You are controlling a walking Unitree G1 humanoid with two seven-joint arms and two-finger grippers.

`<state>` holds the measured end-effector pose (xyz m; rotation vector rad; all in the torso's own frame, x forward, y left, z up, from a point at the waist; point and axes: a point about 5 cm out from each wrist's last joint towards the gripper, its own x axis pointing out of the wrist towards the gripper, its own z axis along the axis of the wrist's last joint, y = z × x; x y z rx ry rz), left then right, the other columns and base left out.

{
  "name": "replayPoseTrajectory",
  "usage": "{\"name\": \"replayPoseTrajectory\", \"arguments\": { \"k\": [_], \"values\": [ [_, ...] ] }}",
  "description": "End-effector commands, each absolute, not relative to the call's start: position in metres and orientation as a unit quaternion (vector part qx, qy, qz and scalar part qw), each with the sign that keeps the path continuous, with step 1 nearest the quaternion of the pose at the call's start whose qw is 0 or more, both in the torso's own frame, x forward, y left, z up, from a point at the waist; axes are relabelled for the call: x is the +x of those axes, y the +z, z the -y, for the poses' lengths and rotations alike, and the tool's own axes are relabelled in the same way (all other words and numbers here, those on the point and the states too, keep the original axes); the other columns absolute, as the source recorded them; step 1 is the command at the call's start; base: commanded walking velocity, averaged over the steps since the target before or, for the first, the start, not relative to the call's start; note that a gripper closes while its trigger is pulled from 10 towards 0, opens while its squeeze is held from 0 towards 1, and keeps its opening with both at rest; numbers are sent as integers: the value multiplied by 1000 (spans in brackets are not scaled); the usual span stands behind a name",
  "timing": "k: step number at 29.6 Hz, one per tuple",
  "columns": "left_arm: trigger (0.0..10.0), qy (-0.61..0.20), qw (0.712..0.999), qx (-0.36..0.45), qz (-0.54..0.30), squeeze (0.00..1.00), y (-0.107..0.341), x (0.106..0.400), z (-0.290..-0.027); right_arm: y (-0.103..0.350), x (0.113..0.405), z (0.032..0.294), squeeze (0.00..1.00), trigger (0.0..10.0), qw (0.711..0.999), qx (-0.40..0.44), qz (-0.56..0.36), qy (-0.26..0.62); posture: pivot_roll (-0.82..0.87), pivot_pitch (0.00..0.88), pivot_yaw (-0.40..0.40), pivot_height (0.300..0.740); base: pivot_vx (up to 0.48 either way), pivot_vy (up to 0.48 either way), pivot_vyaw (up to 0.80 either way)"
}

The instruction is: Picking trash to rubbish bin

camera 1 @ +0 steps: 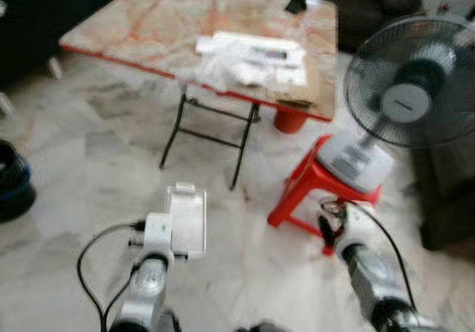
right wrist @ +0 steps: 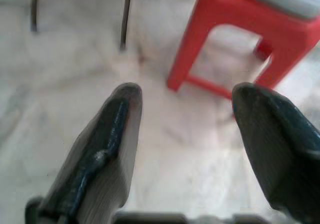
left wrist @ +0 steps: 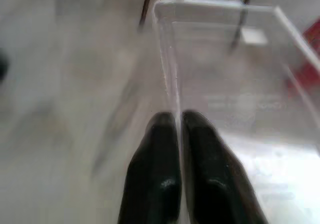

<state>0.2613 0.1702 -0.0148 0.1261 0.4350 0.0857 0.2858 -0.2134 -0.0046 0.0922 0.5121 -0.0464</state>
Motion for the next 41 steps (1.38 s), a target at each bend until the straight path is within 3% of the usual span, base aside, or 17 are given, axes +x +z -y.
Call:
{"name": "replayPoseTrajectory", "arguments": {
  "k": [1, 9, 18, 33, 41],
  "values": [
    [10000, 57, 953, 48, -293, 0, -46, 229, -174, -31, 253, 229, 0, 10000, 944, 36, -324, -52, 79, 202, -168, 740, 0, 0, 800],
    [10000, 85, 922, 25, -376, 0, -76, 186, -182, -55, 218, 236, 0, 10000, 918, 47, -383, -90, 81, 204, -167, 740, 0, 0, 800],
    [10000, 94, 905, 16, -415, 0, -88, 165, -182, -58, 213, 233, 0, 10000, 914, 42, -394, -86, 79, 203, -165, 740, 0, 0, 800],
    [10000, 94, 906, 8, -414, 0, -90, 160, -181, -55, 219, 233, 0, 10000, 917, 45, -386, -85, 81, 182, -166, 740, 0, 0, 717],
    [10000, 95, 907, 11, -410, 0, -90, 159, -180, -56, 218, 229, 0, 10000, 918, 61, -385, -79, 88, 182, -170, 740, 39, 0, 61]
  ]
}}
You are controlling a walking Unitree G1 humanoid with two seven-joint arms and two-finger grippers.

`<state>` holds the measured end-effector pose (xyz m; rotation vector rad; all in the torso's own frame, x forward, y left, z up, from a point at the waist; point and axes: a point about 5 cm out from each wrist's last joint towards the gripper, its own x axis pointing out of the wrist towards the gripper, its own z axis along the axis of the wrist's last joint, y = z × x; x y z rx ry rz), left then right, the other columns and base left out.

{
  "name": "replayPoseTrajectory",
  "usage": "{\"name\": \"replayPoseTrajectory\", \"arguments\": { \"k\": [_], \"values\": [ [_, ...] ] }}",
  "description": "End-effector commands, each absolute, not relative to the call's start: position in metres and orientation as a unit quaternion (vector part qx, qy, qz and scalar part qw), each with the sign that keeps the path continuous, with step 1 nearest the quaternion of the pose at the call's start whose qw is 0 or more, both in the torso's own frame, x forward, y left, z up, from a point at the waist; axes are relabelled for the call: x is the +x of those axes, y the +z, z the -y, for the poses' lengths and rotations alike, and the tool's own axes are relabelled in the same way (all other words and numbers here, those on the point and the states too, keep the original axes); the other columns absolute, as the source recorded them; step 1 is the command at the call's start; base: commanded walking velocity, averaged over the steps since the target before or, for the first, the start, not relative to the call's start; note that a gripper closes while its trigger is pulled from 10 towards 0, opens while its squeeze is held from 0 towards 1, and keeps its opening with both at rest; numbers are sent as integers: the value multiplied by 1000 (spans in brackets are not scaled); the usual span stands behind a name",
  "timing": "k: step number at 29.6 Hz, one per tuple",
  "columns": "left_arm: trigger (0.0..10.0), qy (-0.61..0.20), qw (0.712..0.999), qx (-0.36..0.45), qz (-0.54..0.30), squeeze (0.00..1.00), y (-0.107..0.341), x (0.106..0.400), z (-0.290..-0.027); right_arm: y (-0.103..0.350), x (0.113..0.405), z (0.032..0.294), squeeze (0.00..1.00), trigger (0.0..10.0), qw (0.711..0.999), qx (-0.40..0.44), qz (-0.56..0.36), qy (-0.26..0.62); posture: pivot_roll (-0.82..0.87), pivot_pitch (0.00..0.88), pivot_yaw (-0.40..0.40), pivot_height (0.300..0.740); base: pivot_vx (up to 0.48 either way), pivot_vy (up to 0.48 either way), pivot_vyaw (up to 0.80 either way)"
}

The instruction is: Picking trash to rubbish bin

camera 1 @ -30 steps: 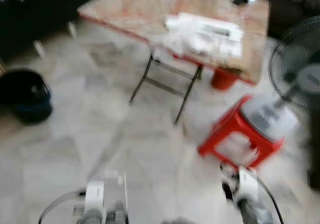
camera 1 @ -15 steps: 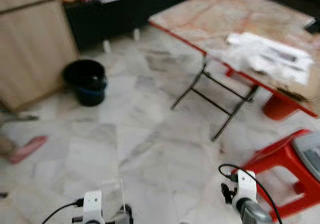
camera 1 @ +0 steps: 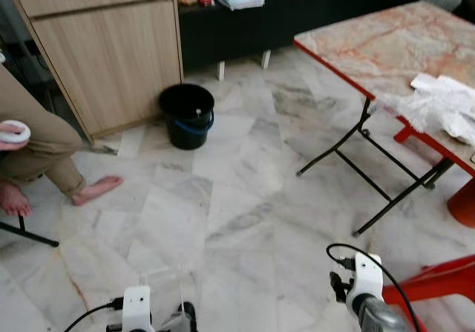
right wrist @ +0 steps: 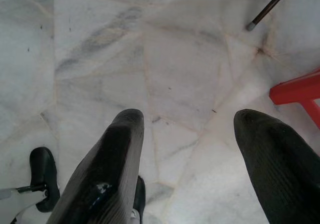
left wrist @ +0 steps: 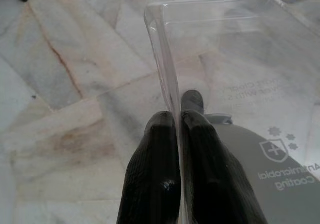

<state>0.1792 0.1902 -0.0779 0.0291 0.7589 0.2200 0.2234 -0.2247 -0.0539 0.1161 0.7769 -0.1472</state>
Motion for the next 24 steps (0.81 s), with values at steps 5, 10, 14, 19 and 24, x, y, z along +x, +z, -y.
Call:
{"name": "replayPoseTrajectory", "arguments": {
  "k": [5, 10, 14, 19, 24],
  "values": [
    [10000, 98, 906, 14, -411, 0, -90, 158, -181, -55, 220, 229, 0, 10000, 919, 65, -380, -81, 86, 195, -174, 740, 480, 0, 0],
    [10000, 104, 904, 12, -414, 0, -91, 156, -182, -55, 220, 229, 0, 10000, 919, 61, -380, -79, 86, 203, -178, 740, 480, 0, 0],
    [10000, 106, 904, 11, -415, 0, -91, 154, -182, -55, 219, 229, 0, 10000, 919, 57, -383, -77, 84, 206, -181, 740, 480, 0, 0],
    [10000, 109, 902, 10, -417, 0, -92, 153, -181, -55, 220, 230, 0, 10000, 919, 60, -380, -81, 83, 208, -184, 740, 480, 0, 0],
    [10000, 111, 903, 9, -416, 0, -92, 153, -181, -52, 224, 231, 0, 10000, 922, 59, -375, -81, 82, 211, -189, 740, 480, 0, 0]
  ]
}}
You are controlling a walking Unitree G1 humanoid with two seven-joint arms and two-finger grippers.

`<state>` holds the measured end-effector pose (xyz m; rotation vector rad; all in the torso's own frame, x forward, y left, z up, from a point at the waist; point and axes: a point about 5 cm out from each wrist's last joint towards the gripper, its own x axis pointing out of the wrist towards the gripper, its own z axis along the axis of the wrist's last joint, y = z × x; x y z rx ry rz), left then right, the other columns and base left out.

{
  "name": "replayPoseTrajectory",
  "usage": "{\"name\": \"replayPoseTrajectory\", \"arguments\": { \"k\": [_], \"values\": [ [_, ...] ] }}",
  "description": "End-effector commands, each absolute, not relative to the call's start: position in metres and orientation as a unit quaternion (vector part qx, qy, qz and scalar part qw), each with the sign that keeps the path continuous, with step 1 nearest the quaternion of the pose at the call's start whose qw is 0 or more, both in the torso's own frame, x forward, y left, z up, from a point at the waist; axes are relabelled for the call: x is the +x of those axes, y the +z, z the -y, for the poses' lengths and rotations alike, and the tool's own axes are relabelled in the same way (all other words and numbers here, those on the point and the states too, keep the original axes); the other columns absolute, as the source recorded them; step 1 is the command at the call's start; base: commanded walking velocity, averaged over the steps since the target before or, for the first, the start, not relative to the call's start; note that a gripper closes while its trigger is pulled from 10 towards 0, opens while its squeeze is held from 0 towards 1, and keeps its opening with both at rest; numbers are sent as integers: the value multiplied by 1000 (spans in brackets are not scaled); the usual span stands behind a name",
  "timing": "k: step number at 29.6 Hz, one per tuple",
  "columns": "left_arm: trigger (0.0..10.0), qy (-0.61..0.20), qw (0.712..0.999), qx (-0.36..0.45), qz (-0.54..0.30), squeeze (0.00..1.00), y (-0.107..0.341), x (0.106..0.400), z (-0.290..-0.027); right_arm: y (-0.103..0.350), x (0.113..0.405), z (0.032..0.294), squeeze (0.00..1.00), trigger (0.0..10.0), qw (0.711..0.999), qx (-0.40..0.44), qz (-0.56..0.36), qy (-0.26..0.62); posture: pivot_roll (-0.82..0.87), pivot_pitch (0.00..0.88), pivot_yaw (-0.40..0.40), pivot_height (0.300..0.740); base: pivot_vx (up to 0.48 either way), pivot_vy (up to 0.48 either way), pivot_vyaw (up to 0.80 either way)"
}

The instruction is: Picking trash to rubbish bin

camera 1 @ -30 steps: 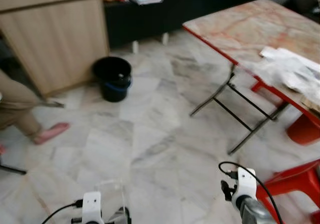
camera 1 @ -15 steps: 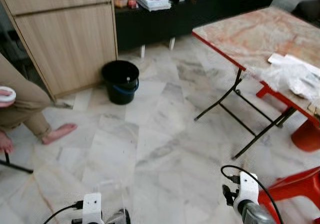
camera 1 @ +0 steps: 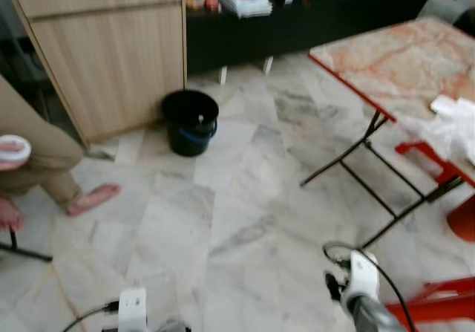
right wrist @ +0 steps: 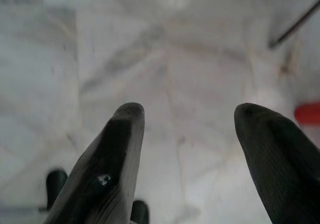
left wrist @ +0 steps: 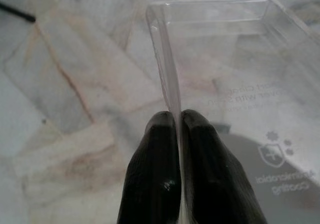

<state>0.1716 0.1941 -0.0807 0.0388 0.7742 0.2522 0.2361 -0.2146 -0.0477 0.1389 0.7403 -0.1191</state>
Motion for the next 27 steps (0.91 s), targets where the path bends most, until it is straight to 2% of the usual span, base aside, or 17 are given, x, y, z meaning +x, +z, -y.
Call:
{"name": "replayPoseTrajectory", "arguments": {
  "k": [1, 22, 27],
  "values": [
    [10000, 111, 903, 9, -416, 0, -92, 153, -181, -52, 225, 231, 0, 10000, 922, 59, -374, -80, 82, 211, -189, 740, 480, 0, 0],
    [10000, 117, 902, 5, -415, 0, -92, 152, -181, -51, 226, 229, 0, 10000, 924, 46, -374, -70, 85, 213, -196, 740, 480, 0, 0],
    [10000, 117, 902, 5, -415, 0, -92, 152, -181, -53, 224, 229, 0, 10000, 922, 46, -379, -70, 86, 213, -195, 740, 400, 0, 751]
  ]
}}
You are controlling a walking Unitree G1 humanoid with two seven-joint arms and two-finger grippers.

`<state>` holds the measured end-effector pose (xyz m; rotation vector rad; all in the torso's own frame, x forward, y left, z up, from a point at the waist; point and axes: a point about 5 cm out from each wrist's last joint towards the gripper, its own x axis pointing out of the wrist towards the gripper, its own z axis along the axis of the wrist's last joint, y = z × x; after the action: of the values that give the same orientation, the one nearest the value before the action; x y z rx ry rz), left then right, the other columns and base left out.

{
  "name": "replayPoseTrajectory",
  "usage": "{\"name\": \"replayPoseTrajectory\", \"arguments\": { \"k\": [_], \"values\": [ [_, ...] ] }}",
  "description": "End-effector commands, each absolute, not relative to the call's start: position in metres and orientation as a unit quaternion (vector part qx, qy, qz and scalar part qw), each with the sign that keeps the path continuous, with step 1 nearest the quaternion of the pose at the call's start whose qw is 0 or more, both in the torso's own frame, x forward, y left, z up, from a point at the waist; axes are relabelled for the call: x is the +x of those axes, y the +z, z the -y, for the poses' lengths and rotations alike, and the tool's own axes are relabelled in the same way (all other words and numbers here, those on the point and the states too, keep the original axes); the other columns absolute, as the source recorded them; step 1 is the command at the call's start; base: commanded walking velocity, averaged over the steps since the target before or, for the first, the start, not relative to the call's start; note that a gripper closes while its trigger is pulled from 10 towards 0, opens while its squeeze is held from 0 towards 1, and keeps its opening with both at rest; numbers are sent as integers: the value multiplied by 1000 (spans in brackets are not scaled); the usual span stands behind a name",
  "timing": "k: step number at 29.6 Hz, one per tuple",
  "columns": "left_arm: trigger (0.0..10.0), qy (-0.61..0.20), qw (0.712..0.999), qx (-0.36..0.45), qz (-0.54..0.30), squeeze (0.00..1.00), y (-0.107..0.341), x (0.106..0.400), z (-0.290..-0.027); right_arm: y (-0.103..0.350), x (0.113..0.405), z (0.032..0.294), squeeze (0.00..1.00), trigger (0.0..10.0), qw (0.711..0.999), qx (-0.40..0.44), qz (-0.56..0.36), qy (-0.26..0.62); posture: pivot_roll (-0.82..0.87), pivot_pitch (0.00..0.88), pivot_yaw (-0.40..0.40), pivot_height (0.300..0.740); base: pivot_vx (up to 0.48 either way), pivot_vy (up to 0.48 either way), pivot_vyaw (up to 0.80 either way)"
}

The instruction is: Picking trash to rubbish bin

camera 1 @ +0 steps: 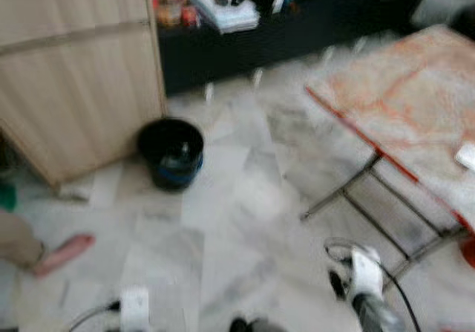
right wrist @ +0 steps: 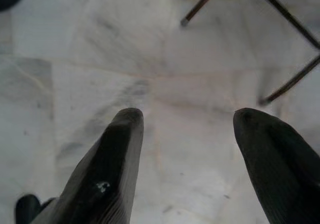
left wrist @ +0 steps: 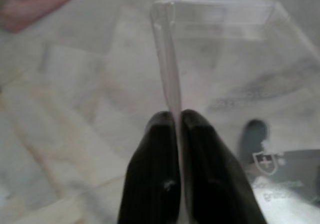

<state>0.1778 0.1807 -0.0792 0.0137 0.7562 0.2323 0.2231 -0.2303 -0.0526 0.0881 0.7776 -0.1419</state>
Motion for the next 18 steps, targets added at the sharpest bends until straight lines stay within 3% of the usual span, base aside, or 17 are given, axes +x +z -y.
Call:
{"name": "replayPoseTrajectory", "arguments": {
  "k": [1, 10, 16, 18],
  "values": [
    [10000, 117, 902, 5, -415, 0, -92, 152, -181, -53, 224, 229, 0, 10000, 922, 46, -379, -70, 86, 213, -195, 740, 375, 0, 556],
    [10000, 116, 902, 6, -415, 0, -92, 152, -181, -53, 223, 229, 0, 10000, 921, 43, -381, -70, 87, 211, -193, 740, 378, 0, 0],
    [10000, 113, 902, 7, -416, 0, -92, 152, -181, -52, 225, 228, 0, 10000, 922, 42, -379, -68, 92, 191, -188, 740, 372, 0, 758],
    [10000, 112, 903, 8, -416, 0, -92, 152, -181, -52, 225, 227, 0, 10000, 922, 49, -378, -70, 92, 188, -186, 740, 371, 0, 0]
  ]
}}
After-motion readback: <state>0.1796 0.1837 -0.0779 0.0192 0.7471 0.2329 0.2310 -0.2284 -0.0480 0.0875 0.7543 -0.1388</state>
